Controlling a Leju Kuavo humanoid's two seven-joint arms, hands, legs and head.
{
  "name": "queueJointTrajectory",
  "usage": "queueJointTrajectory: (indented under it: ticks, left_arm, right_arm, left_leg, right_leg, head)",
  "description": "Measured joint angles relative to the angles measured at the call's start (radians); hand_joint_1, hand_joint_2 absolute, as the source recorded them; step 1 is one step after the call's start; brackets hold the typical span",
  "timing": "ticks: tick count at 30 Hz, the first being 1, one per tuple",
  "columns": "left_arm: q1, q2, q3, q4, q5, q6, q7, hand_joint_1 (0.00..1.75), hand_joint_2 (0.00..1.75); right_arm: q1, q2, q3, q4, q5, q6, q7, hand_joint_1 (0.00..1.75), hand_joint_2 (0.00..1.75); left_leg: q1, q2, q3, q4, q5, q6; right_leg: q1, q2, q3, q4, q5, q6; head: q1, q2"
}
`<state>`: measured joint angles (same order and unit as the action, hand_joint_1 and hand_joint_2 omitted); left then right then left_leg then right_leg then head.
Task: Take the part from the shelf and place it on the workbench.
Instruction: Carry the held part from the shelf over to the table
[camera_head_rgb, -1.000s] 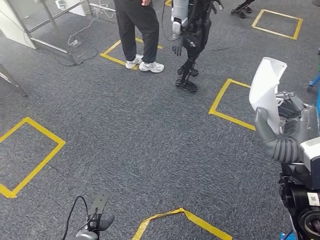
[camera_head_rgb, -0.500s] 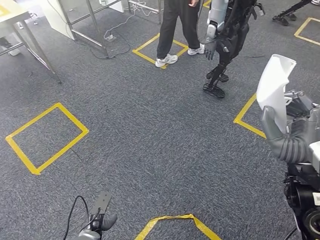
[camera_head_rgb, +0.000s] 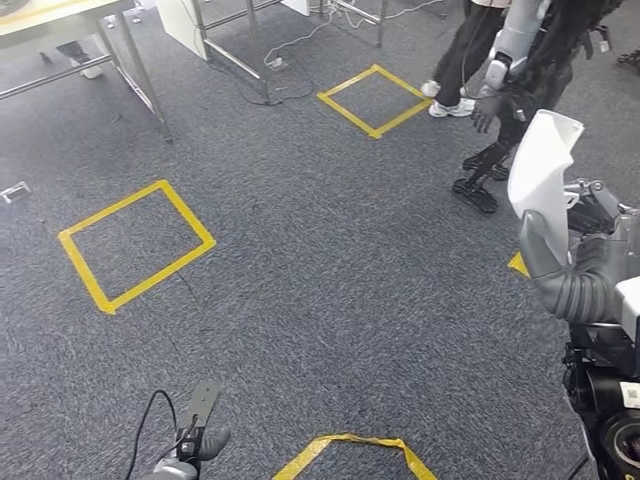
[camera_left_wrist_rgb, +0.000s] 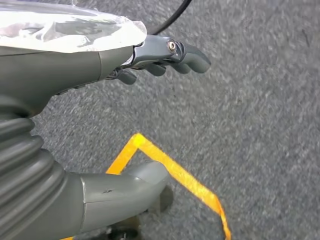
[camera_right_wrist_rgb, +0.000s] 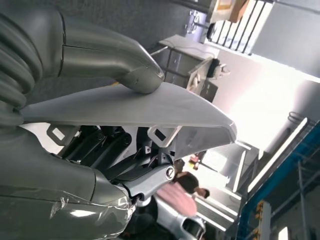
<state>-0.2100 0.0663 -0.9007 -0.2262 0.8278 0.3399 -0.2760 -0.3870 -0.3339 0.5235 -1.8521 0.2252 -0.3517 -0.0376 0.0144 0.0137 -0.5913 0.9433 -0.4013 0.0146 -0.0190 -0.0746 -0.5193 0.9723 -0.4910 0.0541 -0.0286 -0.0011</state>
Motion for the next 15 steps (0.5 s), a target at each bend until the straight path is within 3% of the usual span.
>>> queueJointTrajectory:
  ticks: [2, 4, 8, 10, 12, 13, 15]
  left_arm:
    - [-0.003, -0.001, 0.0, 0.0, -0.003, 0.0, 0.0, 0.0, 1.75]
    - [-0.005, -0.001, 0.0, 0.0, -0.004, 0.0, 0.001, 0.0, 1.75]
    - [-0.005, -0.001, 0.0, 0.0, -0.005, 0.0, 0.001, 0.0, 1.75]
    - [-0.005, -0.002, 0.0, 0.0, -0.005, 0.0, 0.003, 0.0, 1.75]
    - [-0.005, -0.004, 0.0, 0.0, -0.005, 0.0, 0.005, 0.0, 1.75]
    - [-0.004, -0.005, 0.0, 0.0, -0.005, 0.0, 0.005, 0.0, 1.75]
    - [0.0, -0.004, 0.0, 0.0, -0.004, 0.0, 0.005, 0.0, 1.75]
  right_arm:
    - [0.002, 0.0, -0.004, -0.002, 0.002, -0.001, 0.002, 1.75, 1.75]
    - [0.005, 0.0, -0.006, -0.002, 0.002, -0.002, 0.003, 1.75, 1.75]
    - [0.008, 0.0, -0.007, -0.002, 0.002, -0.002, 0.004, 1.75, 1.75]
    - [0.012, 0.0, -0.009, -0.003, 0.002, -0.002, 0.005, 1.75, 1.75]
    - [0.015, 0.0, -0.013, -0.004, 0.002, -0.002, 0.005, 1.75, 1.75]
    - [0.015, 0.0, -0.014, -0.004, 0.002, -0.002, 0.006, 1.75, 1.75]
    - [0.014, 0.0, -0.015, -0.004, 0.002, -0.001, 0.006, 1.75, 1.75]
  left_leg:
    - [0.001, -0.019, 0.003, -0.002, 0.001, 0.01]
    - [-0.001, -0.032, 0.003, -0.002, 0.0, 0.014]
    - [-0.004, -0.041, 0.003, -0.002, 0.0, 0.014]
    - [-0.006, -0.077, 0.007, 0.0, -0.001, 0.013]
    - [-0.009, -0.117, 0.007, 0.004, -0.002, 0.008]
    - [-0.007, -0.126, 0.004, 0.005, -0.001, 0.004]
    - [-0.005, -0.146, -0.001, 0.001, 0.003, -0.009]
  right_leg:
    - [-0.002, 0.046, -0.053, 0.119, -0.063, 0.002]
    - [0.0, 0.064, -0.104, 0.223, -0.109, 0.002]
    - [0.0, 0.068, -0.134, 0.279, -0.125, 0.002]
    - [0.002, 0.092, -0.102, 0.18, -0.045, -0.011]
    - [0.003, 0.132, -0.042, 0.021, 0.044, -0.027]
    - [0.005, 0.143, -0.031, -0.005, 0.049, -0.03]
    - [0.006, 0.131, -0.025, -0.018, 0.048, -0.036]
  head:
    - [0.004, 0.0]
    - [0.006, 0.0]
    - [0.006, 0.0]
    - [0.006, 0.0]
    - [0.006, 0.0]
    - [0.006, 0.0]
    - [0.006, 0.0]
